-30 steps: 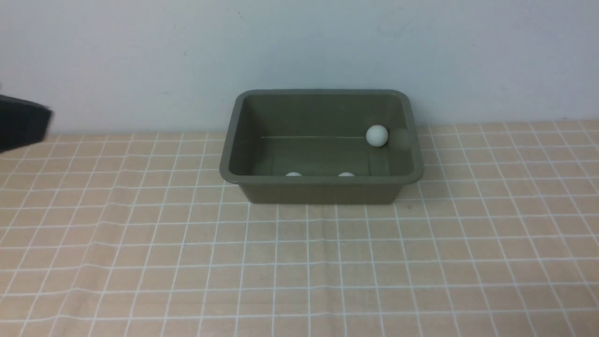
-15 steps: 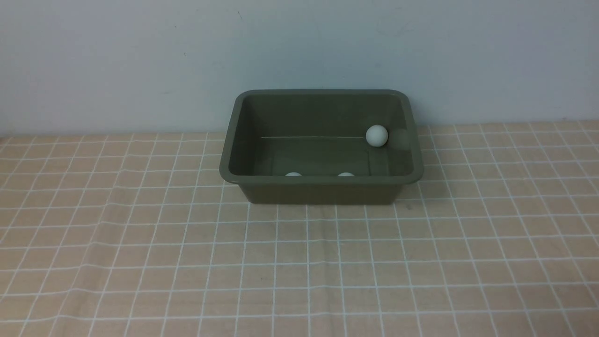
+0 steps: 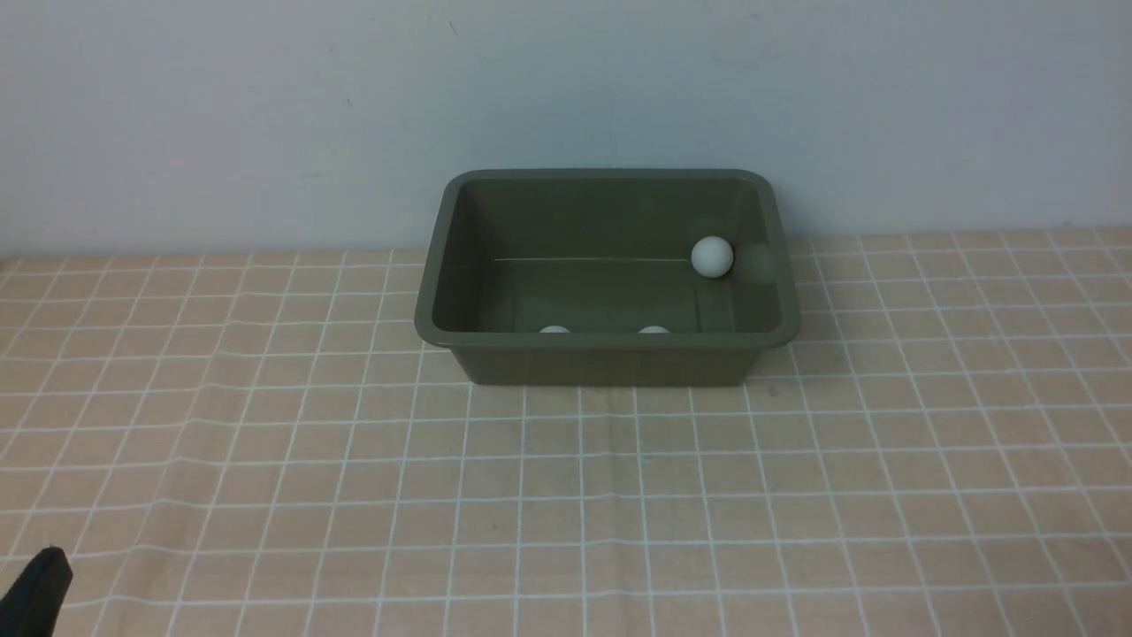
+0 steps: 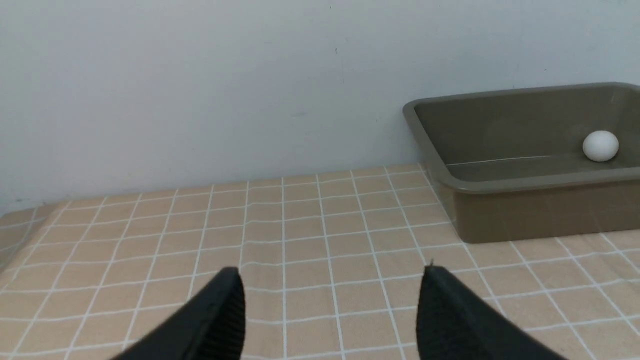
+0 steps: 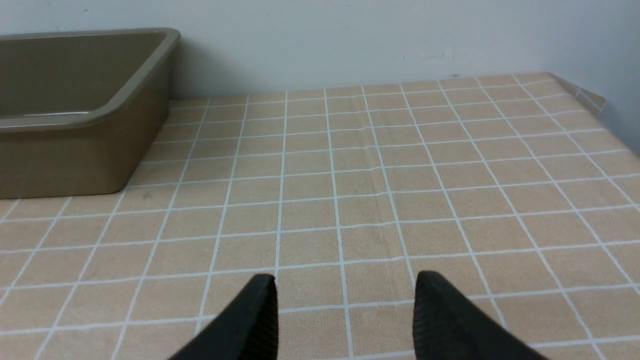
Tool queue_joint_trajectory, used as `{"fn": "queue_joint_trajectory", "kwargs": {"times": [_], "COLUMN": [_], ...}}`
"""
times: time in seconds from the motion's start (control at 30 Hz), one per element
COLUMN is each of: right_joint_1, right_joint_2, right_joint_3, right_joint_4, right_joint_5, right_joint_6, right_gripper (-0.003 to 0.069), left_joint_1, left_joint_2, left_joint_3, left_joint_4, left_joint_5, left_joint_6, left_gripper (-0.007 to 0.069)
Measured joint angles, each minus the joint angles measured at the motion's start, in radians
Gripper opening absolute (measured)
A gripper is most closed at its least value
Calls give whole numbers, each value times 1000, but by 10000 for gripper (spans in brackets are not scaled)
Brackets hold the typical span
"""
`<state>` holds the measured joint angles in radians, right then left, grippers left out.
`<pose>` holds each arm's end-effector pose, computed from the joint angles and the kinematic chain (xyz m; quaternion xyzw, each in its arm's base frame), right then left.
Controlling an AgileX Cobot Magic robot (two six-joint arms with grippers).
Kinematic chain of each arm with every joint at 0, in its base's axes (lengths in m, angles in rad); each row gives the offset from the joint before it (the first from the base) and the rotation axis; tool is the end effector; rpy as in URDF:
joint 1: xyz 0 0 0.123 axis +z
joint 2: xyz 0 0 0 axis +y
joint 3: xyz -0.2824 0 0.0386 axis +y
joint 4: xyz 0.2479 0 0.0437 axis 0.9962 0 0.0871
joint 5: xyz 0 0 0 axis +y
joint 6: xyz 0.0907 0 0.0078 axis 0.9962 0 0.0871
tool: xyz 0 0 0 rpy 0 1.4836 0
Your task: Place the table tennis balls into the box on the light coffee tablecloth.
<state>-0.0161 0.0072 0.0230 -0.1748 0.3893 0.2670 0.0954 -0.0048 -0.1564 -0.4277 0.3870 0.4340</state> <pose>0.0529 -0.0069 0.1705 0.0684 0.8097 -0.0009 0.5829 0.0456 -0.0100 0.2335 0.0299 0.7428 -0.0150 0.6687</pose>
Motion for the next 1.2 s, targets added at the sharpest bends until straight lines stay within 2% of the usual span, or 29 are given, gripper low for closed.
{"fn": "queue_joint_trajectory", "kwargs": {"times": [0.53, 0.63, 0.77, 0.87, 1.2], "right_joint_1": [0, 0, 0, 0, 0], "right_joint_2": [0, 0, 0, 0, 0], "right_joint_3": [0, 0, 0, 0, 0], "right_joint_4": [-1, -1, -1, -1, -1], "right_joint_5": [-1, -1, -1, -2, -2], "right_joint_6": [-1, -3, -3, -3, -3], "right_gripper": [346, 346, 346, 346, 346], "left_joint_1": [0, 0, 0, 0, 0], "left_joint_2": [-8, -8, -8, -8, -8], "left_joint_3": [17, 17, 34, 65, 143], "left_joint_4": [13, 94, 268, 338, 354], "left_joint_5": [12, 15, 22, 22, 28], "left_joint_6": [-8, -68, -270, -369, -398], "left_gripper": [386, 386, 386, 386, 386]}}
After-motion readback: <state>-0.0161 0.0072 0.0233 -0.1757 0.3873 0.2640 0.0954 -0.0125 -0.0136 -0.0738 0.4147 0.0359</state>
